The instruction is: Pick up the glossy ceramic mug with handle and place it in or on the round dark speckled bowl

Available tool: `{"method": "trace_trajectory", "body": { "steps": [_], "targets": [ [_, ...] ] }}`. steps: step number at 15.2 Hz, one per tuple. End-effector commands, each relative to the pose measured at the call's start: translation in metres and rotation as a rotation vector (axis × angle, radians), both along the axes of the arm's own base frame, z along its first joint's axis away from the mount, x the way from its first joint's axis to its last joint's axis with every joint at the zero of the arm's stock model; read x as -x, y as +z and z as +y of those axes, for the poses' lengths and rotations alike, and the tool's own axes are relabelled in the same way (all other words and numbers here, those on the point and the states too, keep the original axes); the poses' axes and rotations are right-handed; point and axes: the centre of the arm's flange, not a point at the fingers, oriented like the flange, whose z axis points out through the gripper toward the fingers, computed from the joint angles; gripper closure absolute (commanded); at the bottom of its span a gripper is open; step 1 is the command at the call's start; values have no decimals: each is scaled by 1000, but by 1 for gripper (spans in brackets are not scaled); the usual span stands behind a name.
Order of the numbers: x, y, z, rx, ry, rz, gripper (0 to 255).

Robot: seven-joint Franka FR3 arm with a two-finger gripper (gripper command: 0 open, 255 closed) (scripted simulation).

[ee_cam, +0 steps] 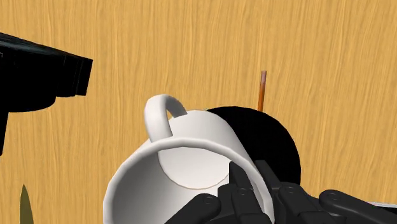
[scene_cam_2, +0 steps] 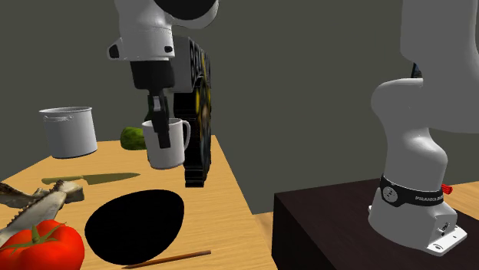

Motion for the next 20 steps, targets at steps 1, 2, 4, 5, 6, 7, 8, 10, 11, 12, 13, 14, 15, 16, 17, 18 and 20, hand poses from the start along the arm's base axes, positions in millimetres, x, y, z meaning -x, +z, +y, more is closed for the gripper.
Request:
{"method": "trace_trajectory", "body": {
  "steps": [1,2,4,5,6,7,8,10,11,12,13,14,15,16,17,18,20],
  "targets": [
    [-21,1,17,0,-1,-1,255],
    [-32,2,25,0,-1,-1,255],
    [-54,5,43,0,-1,-1,255],
    [-54,-1,43,0,-1,-1,255],
    [-54,-6,43,0,-1,-1,255],
    [-54,-11,43,0,-1,-1,255],
    [-54,-16,43,0,-1,-1,255],
    [-54,-27,43,0,-1,-1,255],
    [-54,-32,43,0,-1,-1,255],
    [-54,-38,43,0,-1,-1,255],
    [-54,-43,43,0,-1,-1,255],
    [-54,-48,43,0,-1,-1,255],
    [-54,-53,43,0,-1,-1,255],
    [-54,-59,43,0,-1,-1,255],
    [-54,-64,43,0,-1,-1,255],
    [-54,-69,43,0,-1,-1,255],
    [-54,-80,43,0,-1,-1,255]
  ]
}}
